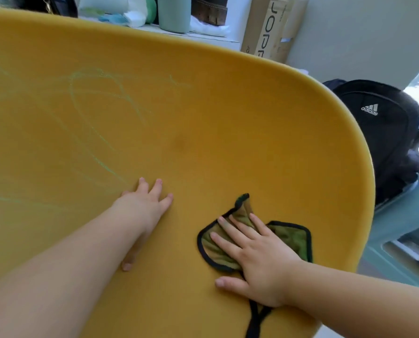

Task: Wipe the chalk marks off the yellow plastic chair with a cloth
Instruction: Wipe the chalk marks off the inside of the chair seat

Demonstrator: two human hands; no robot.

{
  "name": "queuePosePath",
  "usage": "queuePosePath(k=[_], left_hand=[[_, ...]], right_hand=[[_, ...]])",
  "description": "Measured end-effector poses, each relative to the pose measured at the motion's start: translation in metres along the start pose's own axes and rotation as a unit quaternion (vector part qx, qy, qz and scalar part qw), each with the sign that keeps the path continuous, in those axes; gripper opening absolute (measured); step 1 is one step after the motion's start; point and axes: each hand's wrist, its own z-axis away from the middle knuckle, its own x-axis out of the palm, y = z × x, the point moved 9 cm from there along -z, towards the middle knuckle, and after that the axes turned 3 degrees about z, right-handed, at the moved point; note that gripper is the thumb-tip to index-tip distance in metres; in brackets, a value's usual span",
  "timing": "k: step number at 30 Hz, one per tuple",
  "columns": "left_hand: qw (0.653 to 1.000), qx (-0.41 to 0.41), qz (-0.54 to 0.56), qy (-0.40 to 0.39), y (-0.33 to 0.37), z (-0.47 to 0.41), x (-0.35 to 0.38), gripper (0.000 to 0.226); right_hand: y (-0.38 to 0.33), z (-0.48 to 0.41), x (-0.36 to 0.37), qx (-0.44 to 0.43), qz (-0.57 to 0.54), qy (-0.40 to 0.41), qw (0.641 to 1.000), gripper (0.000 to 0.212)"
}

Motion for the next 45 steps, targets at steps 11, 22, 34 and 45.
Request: queuePosePath(k=[11,22,34,45], left_hand=[[0.954,0.034,0.238,0.179,0.059,0.037,-0.024,0.090],[0.969,0.039,0.244,0.000,0.081,0.022,0.014,0.150],[0.987,0.052,0.147,-0.032,0.099,0.009,0.005,0.148],[0.988,0.030,0.118,-0.096,0.111,0.004,-0.002,0.134]], right_hand=[[0.114,0.054,-0.032,0.219,0.143,0.017,0.965,0.103],[0.102,0.129,-0.016,0.198,0.081,0.119,0.970,0.095],[0.246,0.033,-0.120,0.363,0.086,0.307,0.876,0.101],[0.243,-0.083,-0.223,0.284,0.056,0.369,0.883,0.100]])
